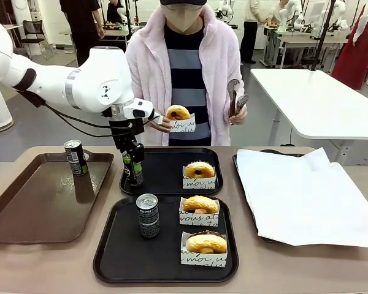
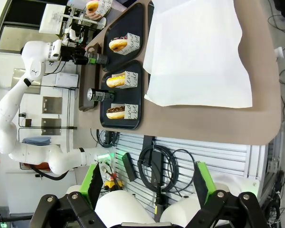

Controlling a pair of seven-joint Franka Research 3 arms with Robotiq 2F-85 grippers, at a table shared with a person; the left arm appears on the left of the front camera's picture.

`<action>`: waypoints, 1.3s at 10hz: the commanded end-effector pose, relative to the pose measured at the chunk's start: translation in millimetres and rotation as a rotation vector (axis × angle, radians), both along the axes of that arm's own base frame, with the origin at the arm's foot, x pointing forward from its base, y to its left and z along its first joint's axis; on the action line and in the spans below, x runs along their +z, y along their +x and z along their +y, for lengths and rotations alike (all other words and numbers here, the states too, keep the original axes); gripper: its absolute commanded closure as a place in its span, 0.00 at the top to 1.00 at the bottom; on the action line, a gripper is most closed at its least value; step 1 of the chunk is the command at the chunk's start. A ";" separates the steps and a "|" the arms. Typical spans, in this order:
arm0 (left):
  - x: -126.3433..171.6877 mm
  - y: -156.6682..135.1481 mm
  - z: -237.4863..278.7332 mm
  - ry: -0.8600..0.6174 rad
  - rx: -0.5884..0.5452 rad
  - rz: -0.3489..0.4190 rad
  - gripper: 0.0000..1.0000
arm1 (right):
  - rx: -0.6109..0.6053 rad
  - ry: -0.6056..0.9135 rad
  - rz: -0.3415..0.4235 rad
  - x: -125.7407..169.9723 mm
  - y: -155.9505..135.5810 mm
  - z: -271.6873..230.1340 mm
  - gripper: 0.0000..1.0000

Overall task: Set up donuts and drinks on trays.
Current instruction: Pick up one Pepsi coke from the Handle tray and place it on the Flat Tray without a Pepsi coke.

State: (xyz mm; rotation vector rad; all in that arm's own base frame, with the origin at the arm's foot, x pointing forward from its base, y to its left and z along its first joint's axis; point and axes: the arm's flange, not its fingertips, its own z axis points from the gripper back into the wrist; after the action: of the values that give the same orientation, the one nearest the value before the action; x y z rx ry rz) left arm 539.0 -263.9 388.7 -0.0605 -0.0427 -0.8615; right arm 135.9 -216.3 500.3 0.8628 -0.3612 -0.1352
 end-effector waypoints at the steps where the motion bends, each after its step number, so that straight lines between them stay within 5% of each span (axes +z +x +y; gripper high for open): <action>1: 4.3 8.8 3.3 -0.025 -0.019 0.028 0.58 | 0.003 0.004 -0.004 -1.5 -2.1 -1.3 1.00; 2: 2.6 11.1 4.9 -0.024 -0.029 0.031 0.58 | 0.003 0.004 -0.004 -1.5 -2.1 -1.3 1.00; 3: -0.5 10.1 6.3 -0.025 -0.038 0.031 0.97 | 0.003 0.004 -0.004 -1.5 -2.1 -1.3 1.00; 6: 22.8 -5.4 10.6 -0.034 -0.080 -0.004 1.00 | 0.003 0.004 -0.004 -1.5 -2.1 -1.3 1.00; 7: 40.1 -19.0 16.9 -0.030 -0.100 -0.016 0.90 | 0.003 0.004 -0.004 -1.5 -2.1 -1.3 1.00; 8: 54.6 -37.0 26.5 -0.001 -0.095 -0.011 1.00 | 0.003 0.004 -0.004 -1.5 -2.1 -1.3 1.00; 13: 84.1 -142.3 105.7 -0.008 -0.135 0.009 1.00 | 0.003 0.004 -0.004 -1.5 -2.1 -1.3 1.00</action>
State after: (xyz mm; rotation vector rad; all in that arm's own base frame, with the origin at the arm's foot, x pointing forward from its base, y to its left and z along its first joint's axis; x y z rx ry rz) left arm 418.6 -178.9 471.3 -0.0444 -0.0165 -0.9709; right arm 136.0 -216.3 500.1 0.8631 -0.3607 -0.1354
